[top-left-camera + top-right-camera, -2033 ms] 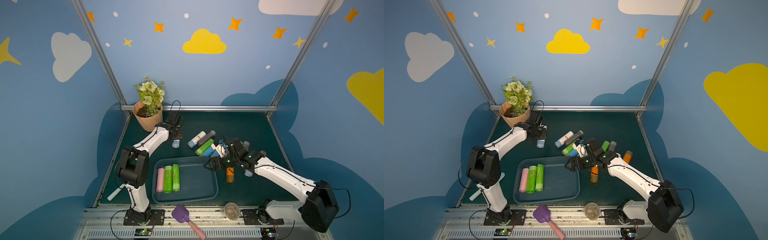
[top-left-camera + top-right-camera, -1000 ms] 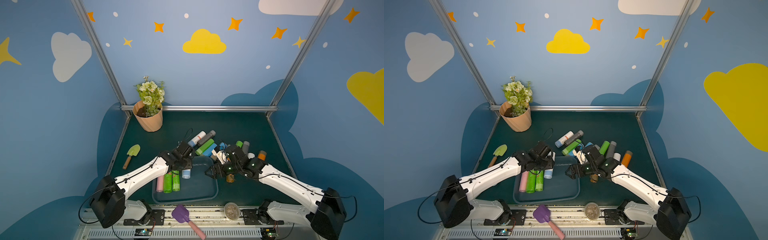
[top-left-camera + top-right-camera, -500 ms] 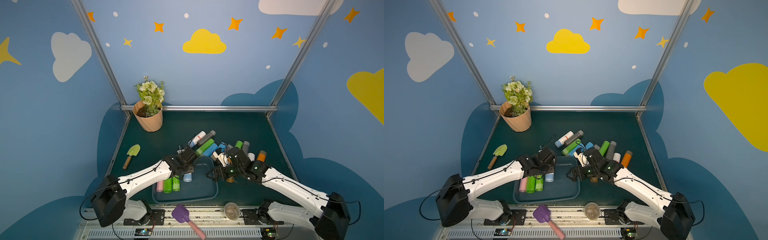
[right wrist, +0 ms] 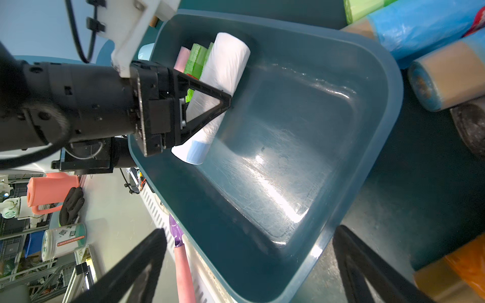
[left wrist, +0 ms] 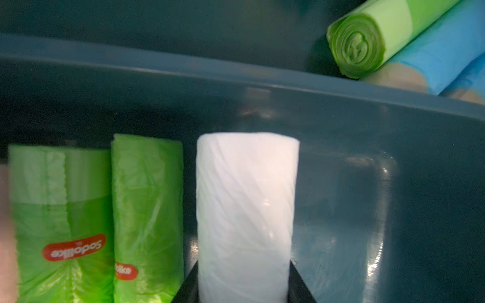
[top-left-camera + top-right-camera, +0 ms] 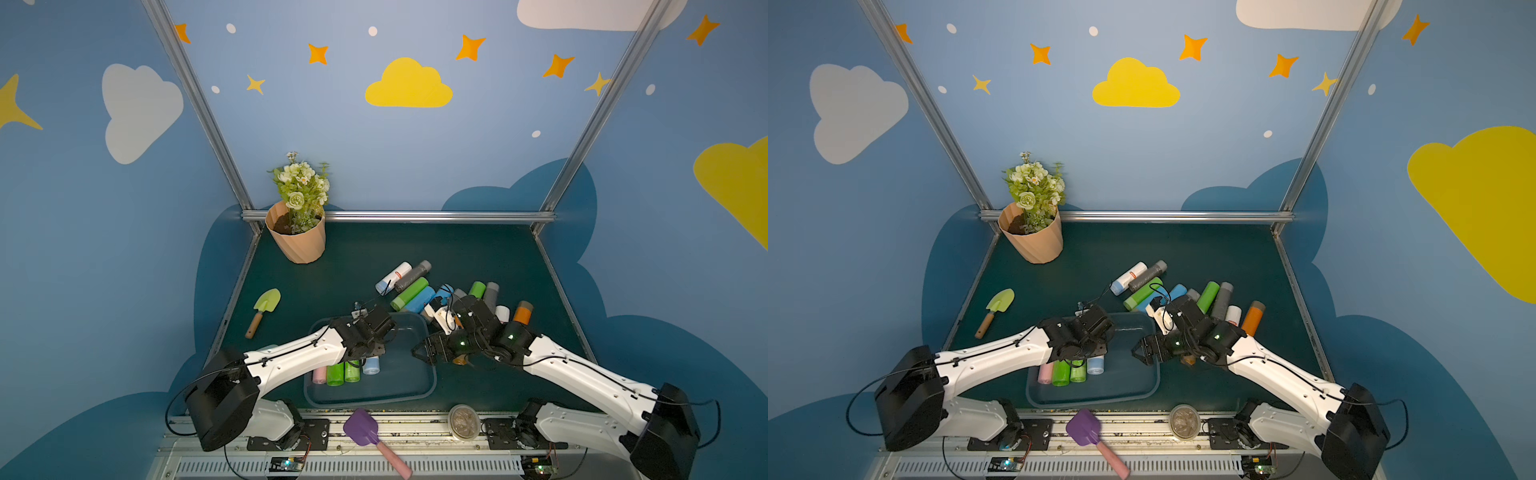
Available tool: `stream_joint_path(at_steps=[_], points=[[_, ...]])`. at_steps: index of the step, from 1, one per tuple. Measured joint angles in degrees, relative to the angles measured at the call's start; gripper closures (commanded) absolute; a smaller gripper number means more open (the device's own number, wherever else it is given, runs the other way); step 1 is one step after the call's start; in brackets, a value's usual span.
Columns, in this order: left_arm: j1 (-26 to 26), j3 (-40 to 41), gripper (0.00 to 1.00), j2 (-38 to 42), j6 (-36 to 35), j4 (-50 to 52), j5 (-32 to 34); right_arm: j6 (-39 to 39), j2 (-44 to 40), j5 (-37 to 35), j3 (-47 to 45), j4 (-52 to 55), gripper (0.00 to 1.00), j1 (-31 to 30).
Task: Put the roll of trash bags into the storage box
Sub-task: Place the roll of trash bags in the storage box.
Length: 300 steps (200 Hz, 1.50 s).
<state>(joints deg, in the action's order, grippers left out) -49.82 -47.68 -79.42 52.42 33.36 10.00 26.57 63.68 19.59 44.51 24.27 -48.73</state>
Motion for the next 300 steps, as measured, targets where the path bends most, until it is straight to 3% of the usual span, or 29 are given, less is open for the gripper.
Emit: stream_joint_path(at_steps=[300], points=[[-1.16, 2.95, 0.59, -5.92, 1.03, -2.47, 2.12, 2.03, 0.39, -1.62, -2.51, -1.29, 0.03, -1.75]])
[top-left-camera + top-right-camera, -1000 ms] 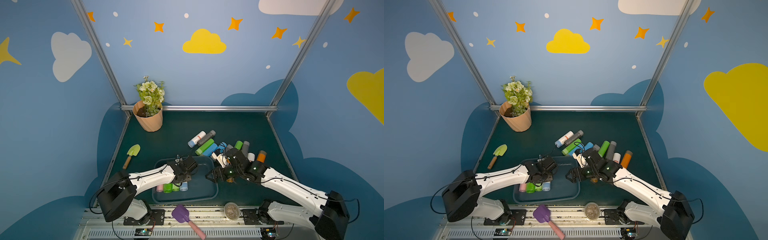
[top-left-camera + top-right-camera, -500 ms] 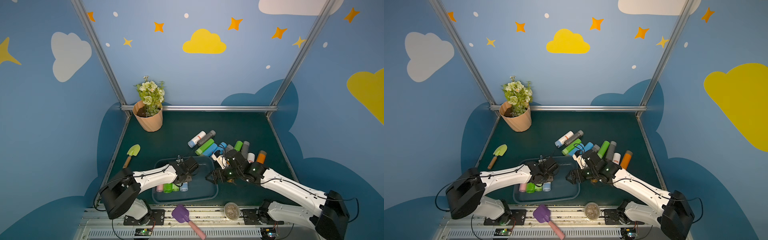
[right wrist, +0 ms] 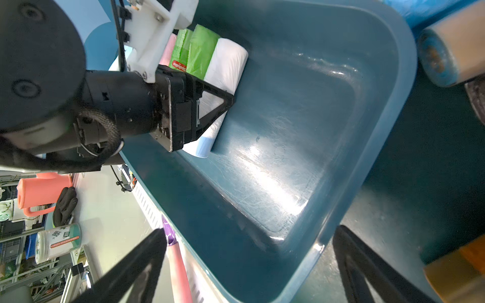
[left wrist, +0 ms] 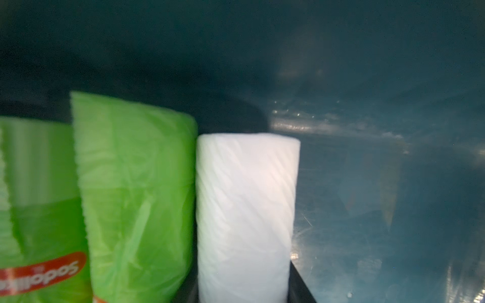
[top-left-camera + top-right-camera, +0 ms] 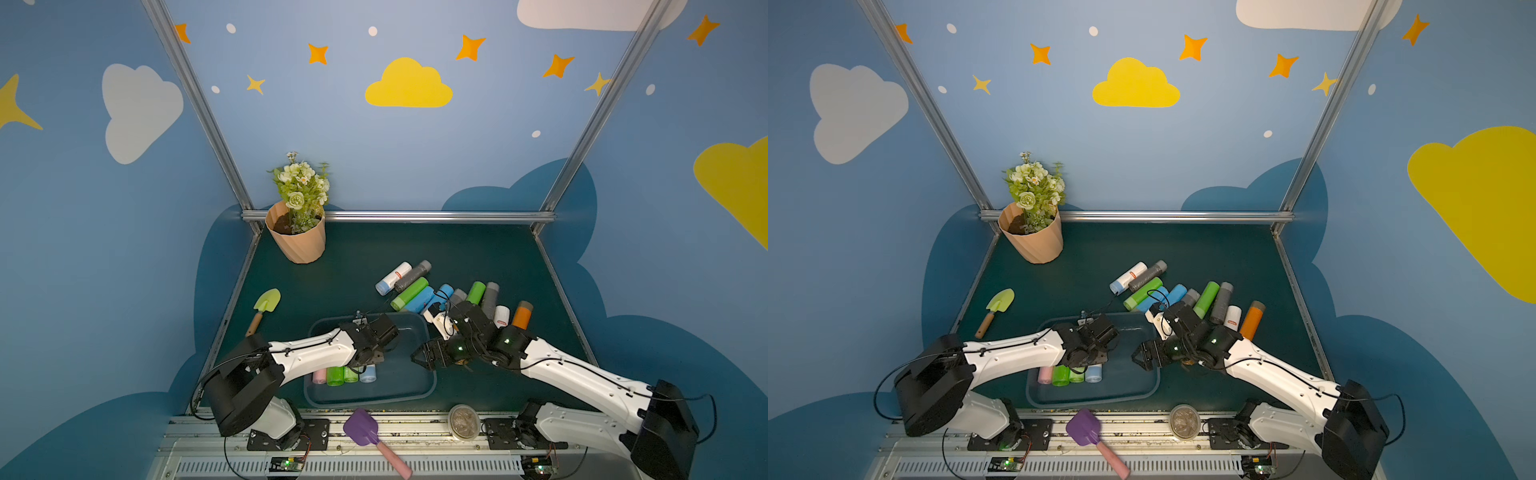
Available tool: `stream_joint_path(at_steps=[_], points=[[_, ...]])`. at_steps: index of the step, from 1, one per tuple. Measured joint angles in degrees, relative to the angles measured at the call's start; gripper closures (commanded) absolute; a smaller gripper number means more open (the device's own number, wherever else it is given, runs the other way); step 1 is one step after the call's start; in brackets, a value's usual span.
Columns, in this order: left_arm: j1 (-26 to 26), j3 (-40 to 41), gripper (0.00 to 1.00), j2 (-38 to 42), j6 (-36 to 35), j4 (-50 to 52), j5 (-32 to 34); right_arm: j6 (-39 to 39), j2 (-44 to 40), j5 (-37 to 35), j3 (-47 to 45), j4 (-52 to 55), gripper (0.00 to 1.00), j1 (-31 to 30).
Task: Put the roll of trash bags into the storage box
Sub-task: Place the roll of trash bags in the storage box.
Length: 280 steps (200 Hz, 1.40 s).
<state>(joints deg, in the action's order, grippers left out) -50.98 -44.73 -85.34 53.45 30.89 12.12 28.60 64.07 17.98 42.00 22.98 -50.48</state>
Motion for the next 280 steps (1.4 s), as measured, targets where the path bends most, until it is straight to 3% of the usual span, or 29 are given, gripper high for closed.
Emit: stream_joint_path(at_steps=[143, 171, 280], points=[[-0.85, -0.04, 0.53, 0.00, 0.83, 0.26, 1.18, 0.66, -1.90, -1.07, -0.35, -0.04, 0.03, -0.26], [-1.22, -0.39, 0.48, 0.04, 1.11, 0.79, 1.51, 0.76, -2.25, -1.05, -0.55, -0.04, 0.03, -0.28], [-1.88, -1.79, 0.48, 0.85, 1.46, 3.30, 2.84, 0.76, -2.25, -1.05, -0.55, -0.07, 0.03, -0.37]])
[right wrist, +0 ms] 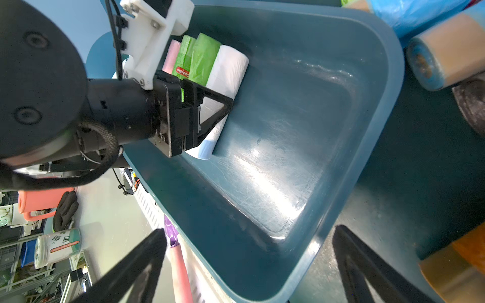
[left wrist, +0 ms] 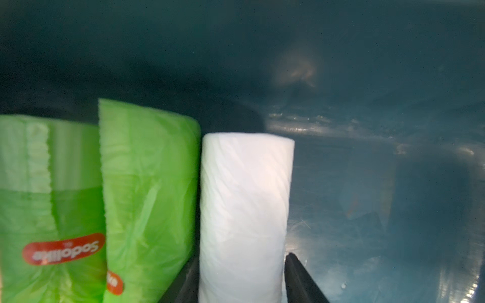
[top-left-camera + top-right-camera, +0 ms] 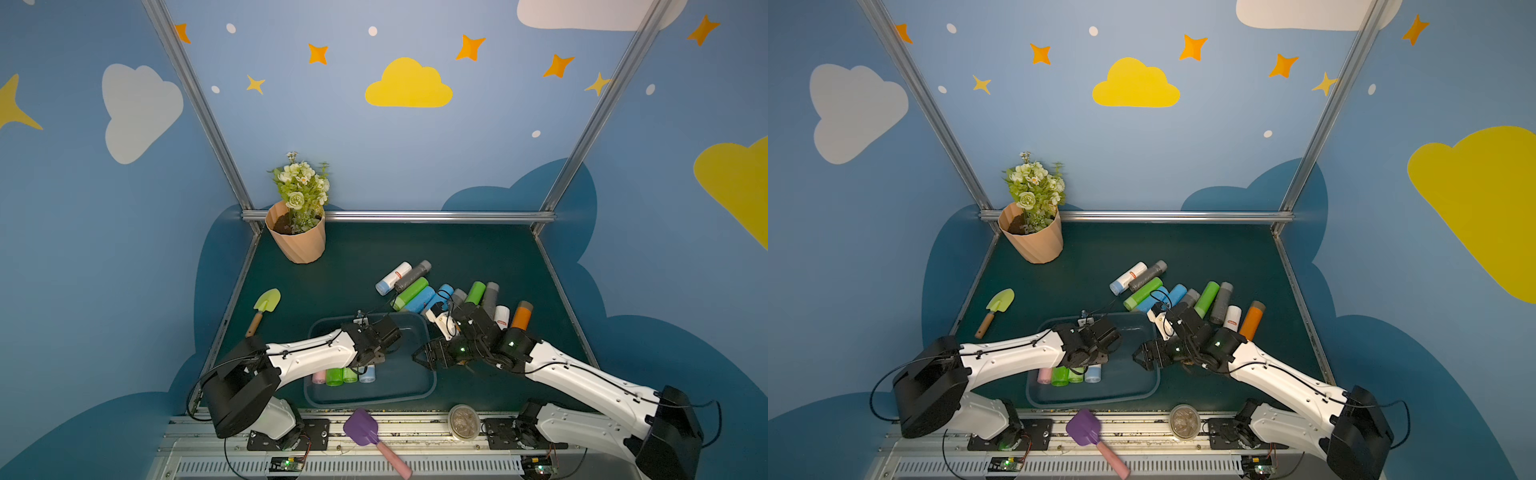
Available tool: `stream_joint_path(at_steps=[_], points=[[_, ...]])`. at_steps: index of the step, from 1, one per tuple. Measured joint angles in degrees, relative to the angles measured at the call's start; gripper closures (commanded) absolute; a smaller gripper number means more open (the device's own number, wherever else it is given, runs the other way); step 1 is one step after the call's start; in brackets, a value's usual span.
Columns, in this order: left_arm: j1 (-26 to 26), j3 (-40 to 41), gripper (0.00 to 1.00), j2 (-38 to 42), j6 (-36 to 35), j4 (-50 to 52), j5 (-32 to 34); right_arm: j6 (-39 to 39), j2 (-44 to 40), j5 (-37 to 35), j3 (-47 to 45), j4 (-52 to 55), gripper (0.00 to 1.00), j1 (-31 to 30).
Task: Put the roll of trash bags into the storage box
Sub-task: Place the roll of trash bags in the storage box, then pick up the roll of trash bags from the center of the board.
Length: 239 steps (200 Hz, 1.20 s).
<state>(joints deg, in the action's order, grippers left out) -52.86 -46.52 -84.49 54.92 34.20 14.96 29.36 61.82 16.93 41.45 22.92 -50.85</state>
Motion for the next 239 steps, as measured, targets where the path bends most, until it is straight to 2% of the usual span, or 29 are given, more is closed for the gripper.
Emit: stream_joint_path(at_steps=[103, 162, 196, 239], points=[[-0.04, -0.26, 0.46, 6.86, -0.48, 4.39, 1.53, -0.02, 0.33, 0.04, -0.02, -0.39, 0.03, -0.15], [0.00, -3.52, 0.44, 9.25, -2.75, 7.58, 3.61, -0.07, 1.05, 0.07, 0.00, -0.44, 0.03, -0.26], [2.51, -4.28, 0.42, 12.31, -7.48, 6.99, 3.32, -0.17, 1.29, 0.04, 0.00, -0.52, 0.03, -0.26], [9.99, -6.38, 0.39, 13.25, -18.03, 3.61, -0.42, -0.72, 2.58, -0.57, 1.57, -0.61, 0.03, -0.09]])
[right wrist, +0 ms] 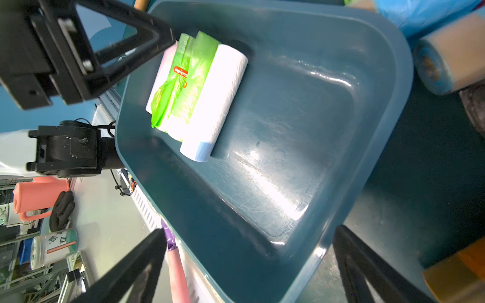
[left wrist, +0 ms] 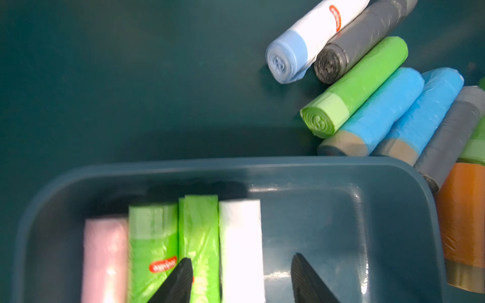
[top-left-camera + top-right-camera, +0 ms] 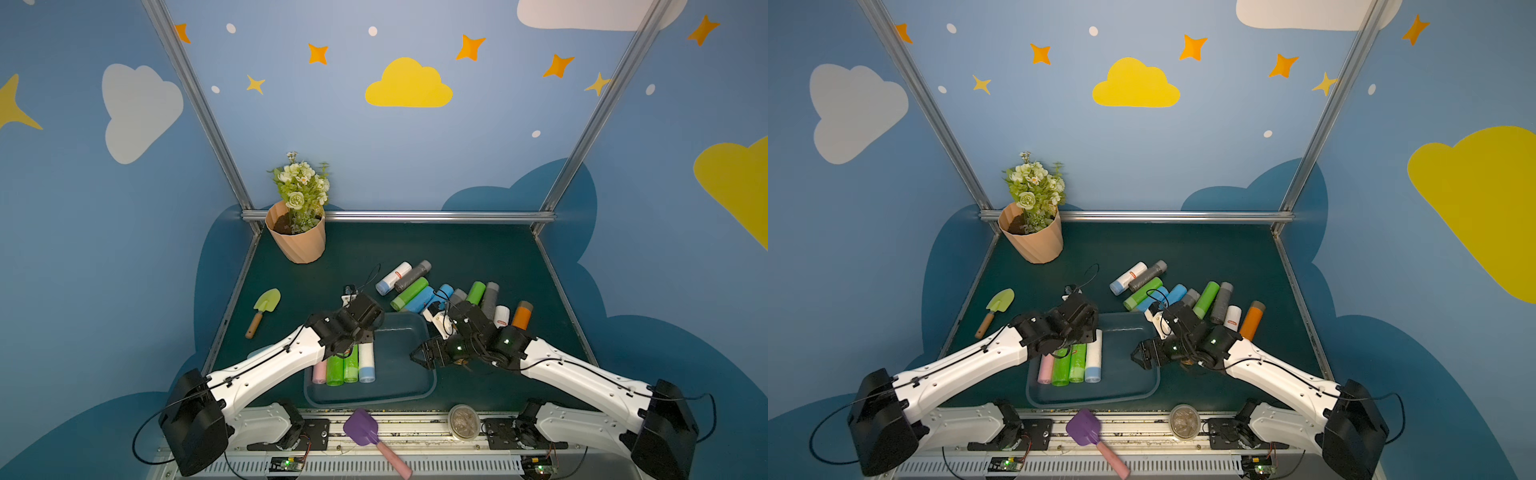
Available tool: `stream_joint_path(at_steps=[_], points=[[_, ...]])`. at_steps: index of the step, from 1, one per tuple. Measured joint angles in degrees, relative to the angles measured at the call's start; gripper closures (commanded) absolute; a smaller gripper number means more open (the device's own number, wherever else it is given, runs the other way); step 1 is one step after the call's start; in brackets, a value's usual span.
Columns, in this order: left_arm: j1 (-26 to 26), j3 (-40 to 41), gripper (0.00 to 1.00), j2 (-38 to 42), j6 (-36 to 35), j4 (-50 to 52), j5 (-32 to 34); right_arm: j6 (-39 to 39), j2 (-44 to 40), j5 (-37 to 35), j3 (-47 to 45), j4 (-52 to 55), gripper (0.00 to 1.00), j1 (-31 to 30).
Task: Put the roll of trash bags into the storage box
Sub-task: Pick up the roll of trash bags from the center of the board.
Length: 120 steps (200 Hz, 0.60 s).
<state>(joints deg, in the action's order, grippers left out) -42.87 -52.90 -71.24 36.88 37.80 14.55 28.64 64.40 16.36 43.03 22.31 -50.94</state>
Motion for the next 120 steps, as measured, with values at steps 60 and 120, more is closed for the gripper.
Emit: stream_joint_path(at_steps=[60, 120], points=[[7.78, -10.01, 0.36, -12.37, -15.74, -3.93, -6.84, -0.28, 2.64, -1.99, 4.87, 1.95, 0.03, 5.42], [10.93, -26.60, 0.35, -31.10, -30.71, -7.02, -14.03, 0.04, 4.09, -1.20, 4.90, 2.71, 0.03, 12.63]])
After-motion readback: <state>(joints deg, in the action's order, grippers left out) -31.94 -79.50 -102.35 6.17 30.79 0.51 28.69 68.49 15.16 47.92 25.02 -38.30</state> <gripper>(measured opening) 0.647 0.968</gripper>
